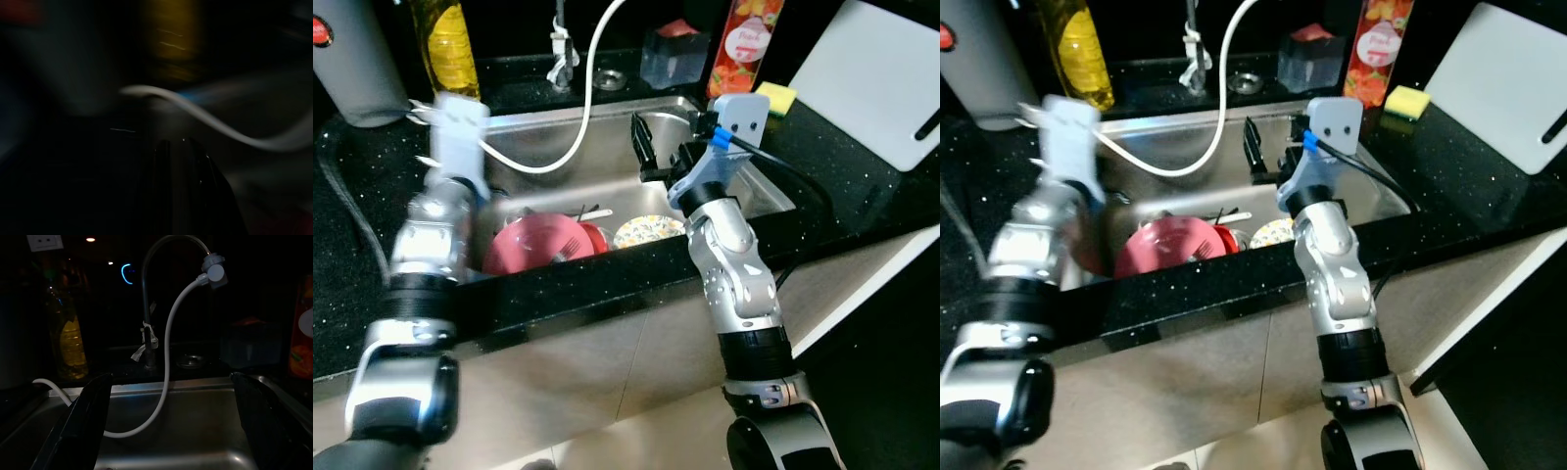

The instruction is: Kitchen organization

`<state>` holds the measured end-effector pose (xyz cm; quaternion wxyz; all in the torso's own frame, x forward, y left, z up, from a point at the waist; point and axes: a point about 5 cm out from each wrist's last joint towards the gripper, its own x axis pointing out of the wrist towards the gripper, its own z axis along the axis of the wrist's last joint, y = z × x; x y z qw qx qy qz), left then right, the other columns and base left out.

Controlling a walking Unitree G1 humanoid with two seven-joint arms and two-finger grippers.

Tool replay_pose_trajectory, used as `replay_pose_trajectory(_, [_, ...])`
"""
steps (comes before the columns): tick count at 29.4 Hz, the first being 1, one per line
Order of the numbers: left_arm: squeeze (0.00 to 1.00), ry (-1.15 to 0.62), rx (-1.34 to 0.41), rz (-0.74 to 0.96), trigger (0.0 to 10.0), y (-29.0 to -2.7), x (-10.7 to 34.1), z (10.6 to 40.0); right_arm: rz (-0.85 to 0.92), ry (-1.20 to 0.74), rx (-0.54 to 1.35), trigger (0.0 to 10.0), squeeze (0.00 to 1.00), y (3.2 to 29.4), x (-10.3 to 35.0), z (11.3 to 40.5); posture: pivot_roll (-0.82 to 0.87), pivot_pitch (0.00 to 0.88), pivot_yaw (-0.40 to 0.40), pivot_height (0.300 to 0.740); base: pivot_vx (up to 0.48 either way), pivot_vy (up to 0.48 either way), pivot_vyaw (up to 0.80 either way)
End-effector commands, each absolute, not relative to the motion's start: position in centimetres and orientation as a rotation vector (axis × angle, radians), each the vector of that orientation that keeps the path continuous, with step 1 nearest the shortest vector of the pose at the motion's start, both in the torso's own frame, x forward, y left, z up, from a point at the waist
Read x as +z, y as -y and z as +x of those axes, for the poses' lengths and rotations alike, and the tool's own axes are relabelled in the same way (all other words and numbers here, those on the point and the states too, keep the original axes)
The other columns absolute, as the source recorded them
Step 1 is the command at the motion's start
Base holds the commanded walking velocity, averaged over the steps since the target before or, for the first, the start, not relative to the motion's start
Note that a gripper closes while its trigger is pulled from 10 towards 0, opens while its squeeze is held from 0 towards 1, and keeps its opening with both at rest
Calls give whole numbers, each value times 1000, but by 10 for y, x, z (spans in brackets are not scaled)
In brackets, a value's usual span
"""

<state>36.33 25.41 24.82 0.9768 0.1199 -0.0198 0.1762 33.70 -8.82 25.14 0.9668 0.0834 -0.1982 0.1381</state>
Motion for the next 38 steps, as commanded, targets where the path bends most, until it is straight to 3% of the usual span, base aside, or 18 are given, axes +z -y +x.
replay_pose_trajectory(1, [47, 6, 438, 239, 10000, -272, 242, 354, 165, 395, 280, 10000, 0, 89, 252, 338, 161, 0, -33, 740, 0, 0, 0])
replay_pose_trajectory(3, [471, 20, 500, 196, 10000, -288, 247, 340, 167, 383, 300, 10000, 0, 90, 253, 341, 171, 0, -36, 740, 0, 0, 0])
replay_pose_trajectory(4, [871, 28, 527, 177, 10000, -294, 249, 334, 167, 375, 336, 10000, 0, 88, 254, 343, 171, 0, -36, 740, 0, 0, 0])
replay_pose_trajectory(5, [973, 32, 563, 149, 10000, -300, 250, 326, 165, 372, 392, 10000, 0, 85, 255, 343, 177, 0, -37, 740, 0, 0, 0])
replay_pose_trajectory(15, [1000, -4, 732, 73, 10000, -318, 233, 289, 110, 400, 699, 10000, 0, 51, 266, 332, 199, 0, -47, 740, 0, 0, 0])
replay_pose_trajectory(25, [1000, -76, 632, -21, 10000, -310, 221, 302, 73, 321, 787, 10000, 0, 26, 255, 328, 181, 0, -29, 740, 0, 0, 0])
replay_pose_trajectory(26, [592, -103, 601, -64, 10000, -309, 216, 306, 73, 319, 793, 10000, 0, 24, 254, 327, 178, 0, -26, 740, 0, 0, 0])
replay_pose_trajectory(27, [592, -120, 581, -94, 10000, -308, 213, 308, 73, 319, 799, 10000, 0, 23, 254, 326, 178, 0, -26, 740, 0, 0, 0])
replay_pose_trajectory(28, [0, -135, 557, -107, 10000, -307, 210, 311, 73, 321, 803, 10000, 0, 22, 254, 325, 177, 0, -25, 740, 0, 0, 0])
replay_pose_trajectory(37, [0, -237, 494, -117, 10000, -309, 191, 325, 78, 327, 853, 10000, 0, 13, 254, 316, 170, 0, -17, 740, 0, 0, 0])
replay_pose_trajectory(38, [0, -254, 490, -110, 9176, -309, 188, 326, 80, 327, 857, 10000, 0, 12, 254, 316, 170, 0, -17, 740, 0, 0, 0])
